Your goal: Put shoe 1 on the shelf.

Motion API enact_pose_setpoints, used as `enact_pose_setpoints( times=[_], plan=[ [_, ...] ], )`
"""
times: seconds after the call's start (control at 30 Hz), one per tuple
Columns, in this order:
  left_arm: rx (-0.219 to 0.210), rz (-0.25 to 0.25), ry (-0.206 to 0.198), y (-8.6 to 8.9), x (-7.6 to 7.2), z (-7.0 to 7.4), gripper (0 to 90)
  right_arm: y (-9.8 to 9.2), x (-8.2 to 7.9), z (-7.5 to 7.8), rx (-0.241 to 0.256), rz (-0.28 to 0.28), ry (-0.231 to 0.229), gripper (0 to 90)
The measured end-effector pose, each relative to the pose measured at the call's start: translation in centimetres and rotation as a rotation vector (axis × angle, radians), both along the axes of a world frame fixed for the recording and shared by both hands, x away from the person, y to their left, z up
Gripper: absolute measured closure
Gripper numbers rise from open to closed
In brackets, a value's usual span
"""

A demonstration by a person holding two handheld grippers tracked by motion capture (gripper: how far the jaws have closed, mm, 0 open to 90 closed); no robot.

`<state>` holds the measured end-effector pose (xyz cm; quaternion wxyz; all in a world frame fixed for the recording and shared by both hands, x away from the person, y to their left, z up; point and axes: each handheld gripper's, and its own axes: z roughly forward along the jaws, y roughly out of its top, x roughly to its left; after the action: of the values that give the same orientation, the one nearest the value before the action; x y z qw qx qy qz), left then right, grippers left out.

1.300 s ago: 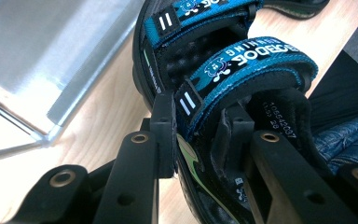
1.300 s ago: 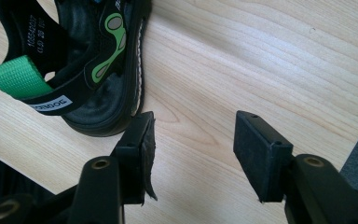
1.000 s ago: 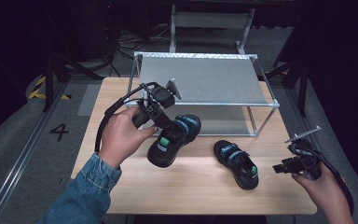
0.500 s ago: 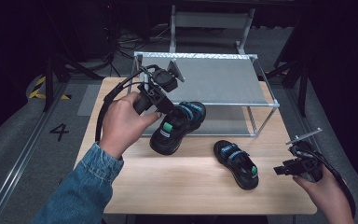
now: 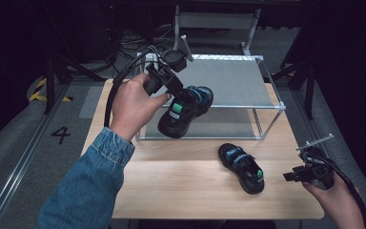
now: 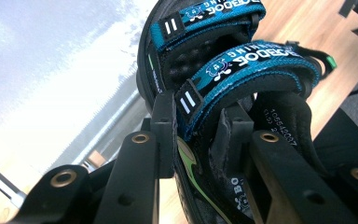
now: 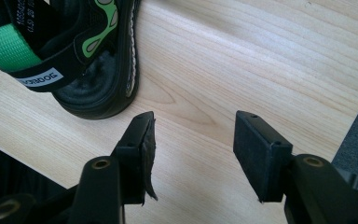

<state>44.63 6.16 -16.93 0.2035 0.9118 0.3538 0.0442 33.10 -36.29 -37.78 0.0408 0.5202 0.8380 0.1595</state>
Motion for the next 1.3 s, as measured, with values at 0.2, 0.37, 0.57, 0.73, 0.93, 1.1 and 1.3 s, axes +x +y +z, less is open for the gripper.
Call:
enact_pose_setpoints(
  times=[0.2, 0.37, 0.57, 0.73, 0.93, 1.1, 1.3],
  plan=[
    [0.002, 0.029, -0.003, -0.2, 1.8, 0.4, 72.8, 0.0, -0.1, -0.1, -0.002, -0.001, 0.000, 48.9],
    [-0.004, 0.046, -0.003, -0.3, 3.0, 0.4, 72.8, 0.0, -0.1, -0.2, -0.002, 0.001, 0.003, 48.9],
    [-0.010, 0.091, 0.004, -0.6, 5.8, 0.2, 72.7, 0.0, -0.1, -0.4, 0.001, 0.003, 0.008, 48.7],
    [-0.033, 0.129, 0.019, -0.8, 7.6, -0.2, 72.8, -0.2, -0.1, -0.5, 0.004, -0.005, 0.016, 48.7],
    [-0.025, 0.169, 0.024, -0.9, 9.7, -1.1, 72.7, -0.5, -0.3, -0.7, 0.008, -0.013, 0.018, 48.6],
    [-0.046, 0.214, 0.034, -0.7, 11.2, -1.7, 72.7, -0.8, -0.3, -0.9, 0.008, -0.017, 0.025, 48.5],
    [-0.051, 0.223, 0.051, -0.6, 12.4, -2.5, 72.5, -1.0, -0.3, -1.1, 0.010, -0.019, 0.027, 48.3]
  ],
)
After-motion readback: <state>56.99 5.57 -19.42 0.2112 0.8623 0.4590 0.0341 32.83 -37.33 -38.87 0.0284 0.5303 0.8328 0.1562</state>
